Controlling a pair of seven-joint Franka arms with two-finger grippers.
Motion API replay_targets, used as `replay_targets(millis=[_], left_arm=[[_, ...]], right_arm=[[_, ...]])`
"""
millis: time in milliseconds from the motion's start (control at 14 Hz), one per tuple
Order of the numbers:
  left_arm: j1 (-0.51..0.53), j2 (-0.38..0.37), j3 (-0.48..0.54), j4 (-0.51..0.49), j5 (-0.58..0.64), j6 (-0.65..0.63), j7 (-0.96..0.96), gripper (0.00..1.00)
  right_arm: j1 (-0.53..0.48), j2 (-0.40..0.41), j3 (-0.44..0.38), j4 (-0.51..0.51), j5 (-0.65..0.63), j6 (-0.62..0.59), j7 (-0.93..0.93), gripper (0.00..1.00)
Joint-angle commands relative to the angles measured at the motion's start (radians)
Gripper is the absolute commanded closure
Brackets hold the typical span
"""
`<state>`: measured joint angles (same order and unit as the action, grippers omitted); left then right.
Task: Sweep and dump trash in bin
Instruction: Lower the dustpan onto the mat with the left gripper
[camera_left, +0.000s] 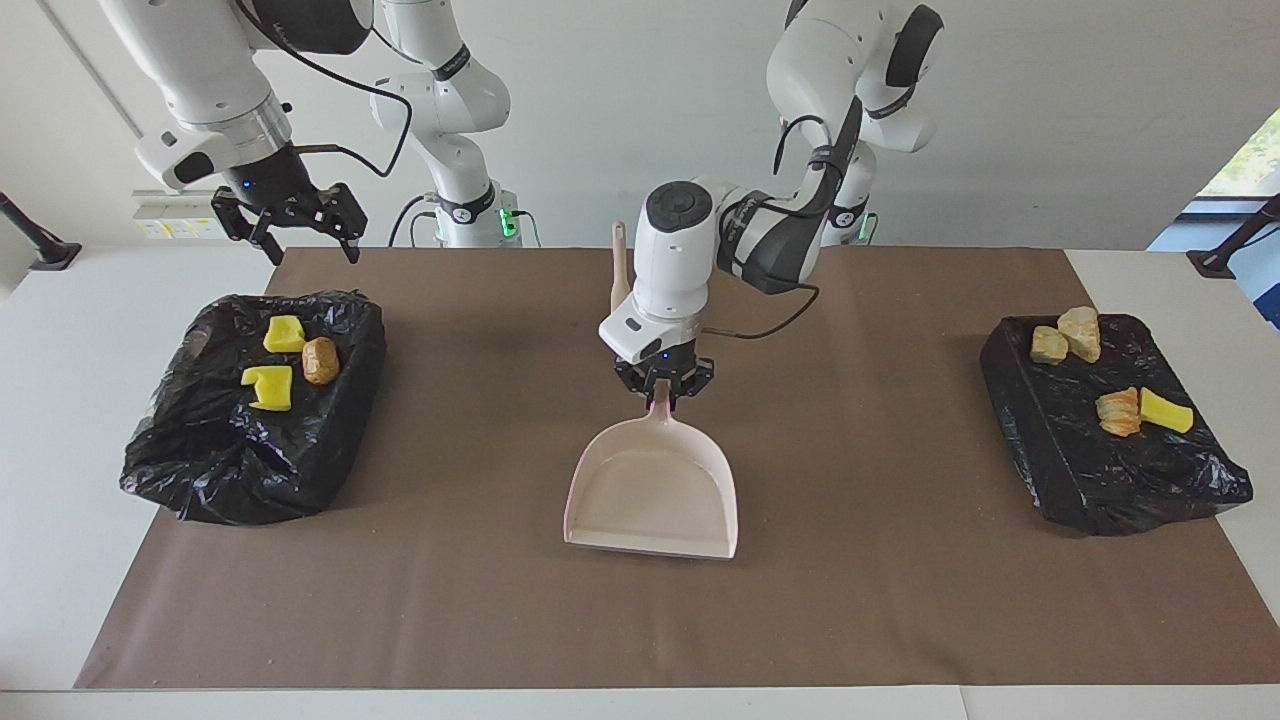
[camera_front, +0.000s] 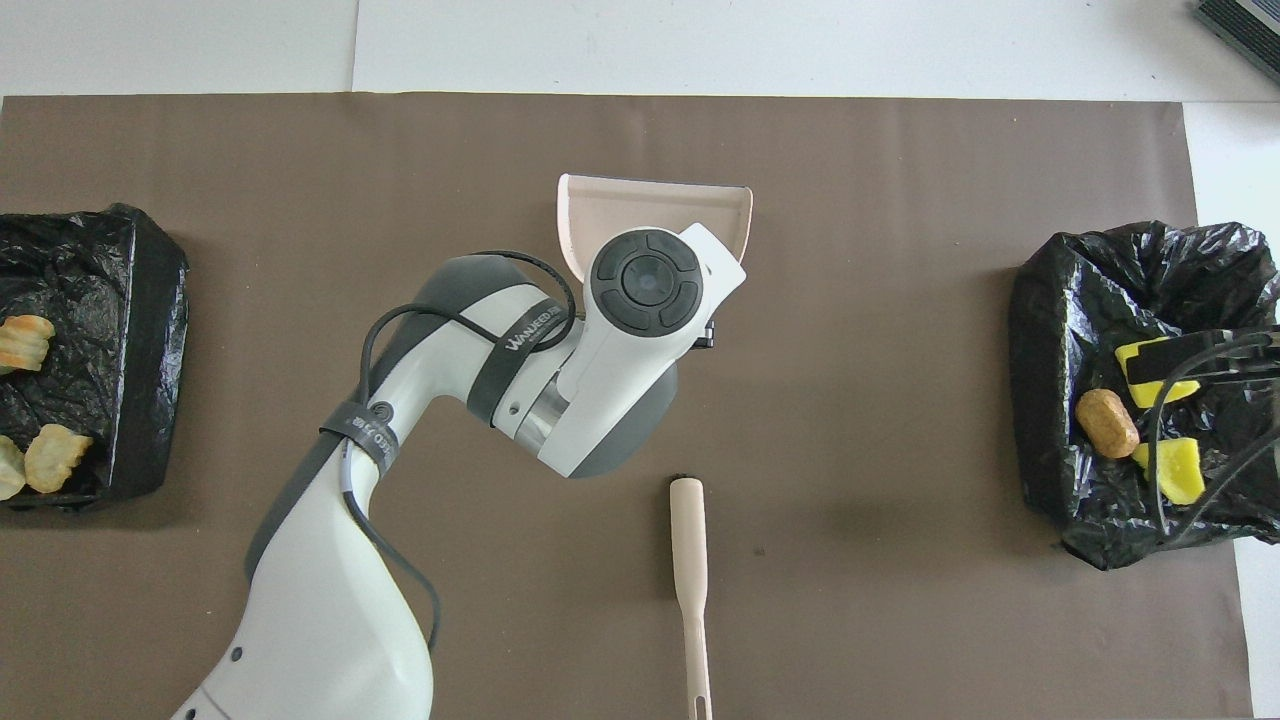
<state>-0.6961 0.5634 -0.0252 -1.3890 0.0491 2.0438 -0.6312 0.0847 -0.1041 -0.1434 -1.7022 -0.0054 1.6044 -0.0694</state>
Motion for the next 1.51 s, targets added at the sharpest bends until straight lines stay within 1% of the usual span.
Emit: replay_targets(millis=[0, 358, 430, 502, 573, 717, 788, 932, 1075, 1147, 1219, 1362, 1434], left_arm=[[-0.029, 0.119, 0.027, 0.159, -0.011, -0.037, -0.048, 1.00], [-0.034, 0.141, 0.022, 0.136, -0.022, -0.030, -0.047, 1.00], [-0.034, 0.139, 0.022, 0.134, -0.023, -0.030, -0.047, 0.88], [-0.034, 0.141, 0.024, 0.136, -0.020, -0.030, -0.050, 0.60], [-0.037, 0.139, 0.024, 0.136, -0.008, -0.028, -0.051, 0.35], [-0.026, 0.129, 0.024, 0.134, -0.005, 0.002, -0.045, 0.00], [-0.023, 0.107, 0.024, 0.089, -0.008, 0.022, -0.045, 0.00], [-0.011, -0.041, 0.030, -0.064, -0.008, 0.036, -0.035, 0.00], [0.042, -0.188, 0.030, -0.192, -0.006, 0.021, -0.013, 0.00], [0.064, -0.259, 0.030, -0.262, -0.006, 0.024, 0.040, 0.00], [0.108, -0.323, 0.030, -0.316, -0.008, 0.018, 0.107, 0.00], [0.182, -0.431, 0.030, -0.390, -0.008, -0.002, 0.221, 0.00], [0.234, -0.479, 0.028, -0.398, -0.008, -0.038, 0.294, 0.00]], right_arm=[[-0.010, -0.006, -0.001, 0.006, 0.010, -0.023, -0.004, 0.00], [-0.010, -0.025, -0.011, 0.032, 0.007, -0.018, -0.006, 0.00], [-0.008, -0.026, -0.005, 0.032, 0.005, -0.011, -0.006, 0.00], [-0.007, -0.026, 0.001, 0.032, 0.002, -0.009, -0.003, 0.00], [0.003, -0.028, 0.002, 0.032, 0.004, -0.017, -0.003, 0.00], [0.004, -0.034, 0.007, 0.032, 0.004, -0.021, -0.003, 0.00], [0.004, -0.034, 0.007, 0.032, 0.004, -0.021, -0.003, 0.00], [0.004, -0.034, 0.007, 0.032, 0.004, -0.021, -0.003, 0.00], [0.004, -0.034, 0.007, 0.032, 0.004, -0.021, -0.003, 0.00], [0.004, -0.034, 0.007, 0.032, 0.004, -0.021, -0.003, 0.00], [0.004, -0.034, 0.007, 0.032, 0.004, -0.021, -0.003, 0.00], [0.004, -0.034, 0.007, 0.032, 0.004, -0.021, -0.003, 0.00], [0.004, -0.034, 0.007, 0.032, 0.004, -0.021, -0.003, 0.00]])
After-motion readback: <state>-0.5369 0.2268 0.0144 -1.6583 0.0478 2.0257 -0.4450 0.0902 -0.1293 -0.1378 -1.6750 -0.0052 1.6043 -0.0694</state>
